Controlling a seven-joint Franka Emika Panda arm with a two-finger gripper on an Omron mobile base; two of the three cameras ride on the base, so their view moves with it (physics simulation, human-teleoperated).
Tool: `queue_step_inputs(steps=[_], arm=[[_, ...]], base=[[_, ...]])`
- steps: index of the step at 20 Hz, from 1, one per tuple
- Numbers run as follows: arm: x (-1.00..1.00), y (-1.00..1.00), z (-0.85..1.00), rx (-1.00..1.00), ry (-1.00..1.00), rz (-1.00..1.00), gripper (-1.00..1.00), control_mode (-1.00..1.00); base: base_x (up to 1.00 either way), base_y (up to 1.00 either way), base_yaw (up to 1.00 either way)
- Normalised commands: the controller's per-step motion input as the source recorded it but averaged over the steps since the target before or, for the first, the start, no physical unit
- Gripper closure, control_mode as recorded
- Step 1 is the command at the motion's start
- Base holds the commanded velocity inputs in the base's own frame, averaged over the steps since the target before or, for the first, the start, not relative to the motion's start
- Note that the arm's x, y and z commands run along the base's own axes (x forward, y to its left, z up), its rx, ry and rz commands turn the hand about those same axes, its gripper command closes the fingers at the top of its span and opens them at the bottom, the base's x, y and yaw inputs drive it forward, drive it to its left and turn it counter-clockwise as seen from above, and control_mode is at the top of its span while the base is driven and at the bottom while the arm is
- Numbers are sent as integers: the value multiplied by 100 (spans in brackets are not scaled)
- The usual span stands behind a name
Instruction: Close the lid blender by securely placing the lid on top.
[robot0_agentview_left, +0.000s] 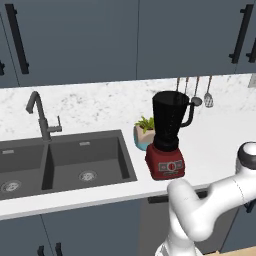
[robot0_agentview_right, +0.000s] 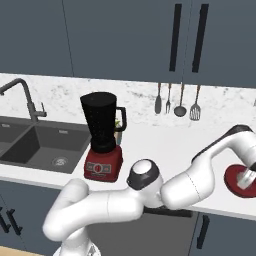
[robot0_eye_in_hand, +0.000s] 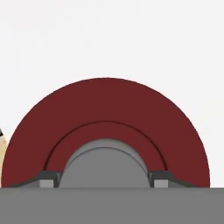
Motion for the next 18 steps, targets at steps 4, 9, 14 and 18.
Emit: queue_step_inputs(steps=[4,9,14,18], arm=[[0,92,100,0,-33,0,100,-100],[0,100,100,0,-31,0,100,-100],[0,100,100,0,-28,0,100,-100],[0,100,100,0,-26,0,100,-100]], base=[[0,0,0],[0,0,0],[0,0,0],[0,0,0]])
